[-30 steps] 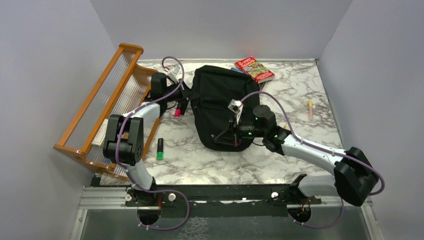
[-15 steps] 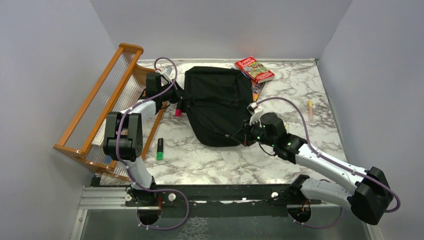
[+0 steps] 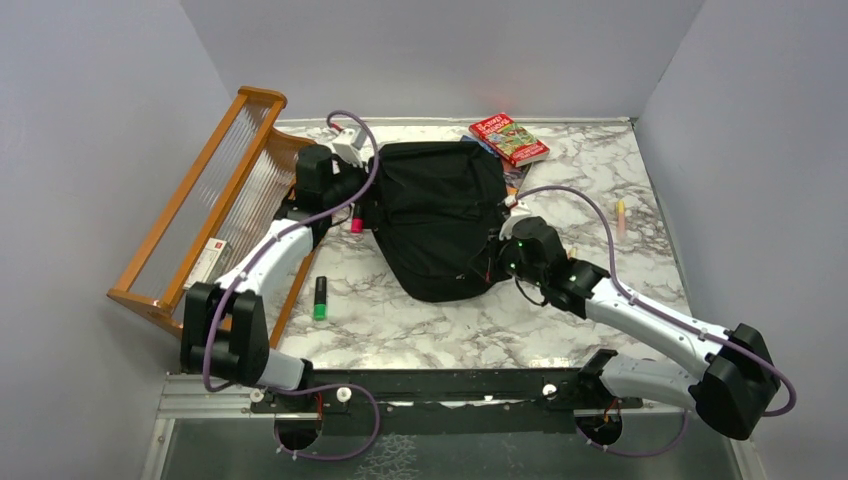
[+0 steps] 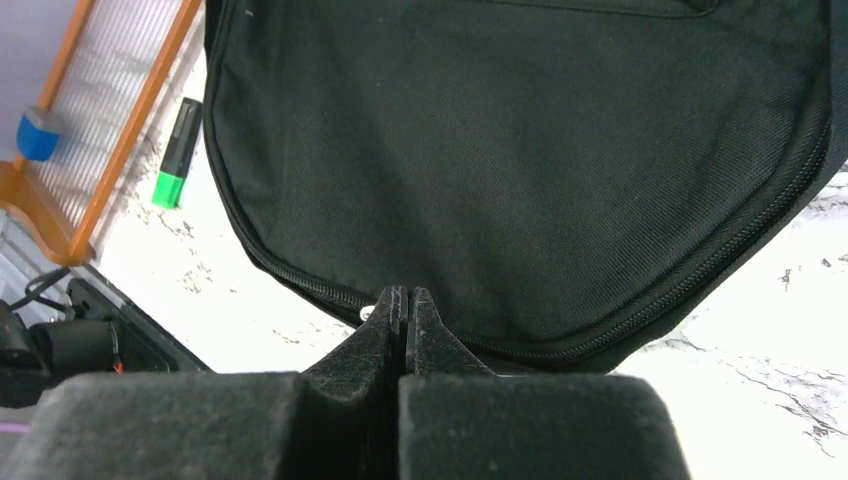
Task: Pack the student bag
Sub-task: Unzip the student bag at the center of the board.
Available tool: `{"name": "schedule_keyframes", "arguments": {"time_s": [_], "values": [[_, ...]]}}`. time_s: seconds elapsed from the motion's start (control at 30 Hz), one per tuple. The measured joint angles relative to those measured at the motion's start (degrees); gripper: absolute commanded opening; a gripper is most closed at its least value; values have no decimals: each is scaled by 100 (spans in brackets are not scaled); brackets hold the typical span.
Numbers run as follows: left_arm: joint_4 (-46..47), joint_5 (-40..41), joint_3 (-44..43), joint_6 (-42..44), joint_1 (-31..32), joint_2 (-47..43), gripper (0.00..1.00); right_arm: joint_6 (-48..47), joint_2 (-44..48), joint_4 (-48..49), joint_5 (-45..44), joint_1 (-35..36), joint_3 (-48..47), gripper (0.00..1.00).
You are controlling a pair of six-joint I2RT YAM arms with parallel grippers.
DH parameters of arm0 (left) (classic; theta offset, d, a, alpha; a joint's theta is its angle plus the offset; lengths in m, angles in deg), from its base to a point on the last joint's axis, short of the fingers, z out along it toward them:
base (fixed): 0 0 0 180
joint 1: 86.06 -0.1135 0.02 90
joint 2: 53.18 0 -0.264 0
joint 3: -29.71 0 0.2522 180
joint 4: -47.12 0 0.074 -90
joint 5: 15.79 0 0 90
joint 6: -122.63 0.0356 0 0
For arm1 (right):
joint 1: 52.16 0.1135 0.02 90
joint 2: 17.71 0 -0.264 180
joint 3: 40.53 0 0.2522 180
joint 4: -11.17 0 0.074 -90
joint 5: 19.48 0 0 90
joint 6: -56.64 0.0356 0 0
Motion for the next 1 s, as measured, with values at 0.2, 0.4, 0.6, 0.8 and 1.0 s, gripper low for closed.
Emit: {"name": "schedule_keyframes", "arguments": {"time_s": [0.2, 0.4, 0.6, 0.8, 1.0], "values": [[-149, -103, 282, 925, 846, -573, 70, 61, -2, -13, -214, 4, -125, 1], [-938, -348, 282, 1969, 1276, -520, 69, 157, 48, -9, -234, 4, -129, 0], [-1497, -573, 367, 2708, 1869, -509, 72, 262, 227, 7, -234, 4, -122, 1], [-1823, -605, 457, 3139, 2179, -481, 72, 308, 243, 13, -232, 4, -70, 1], [-2013, -590, 404, 3403, 2439, -175, 72, 317, 243, 15, -232, 4, -66, 0]]}}
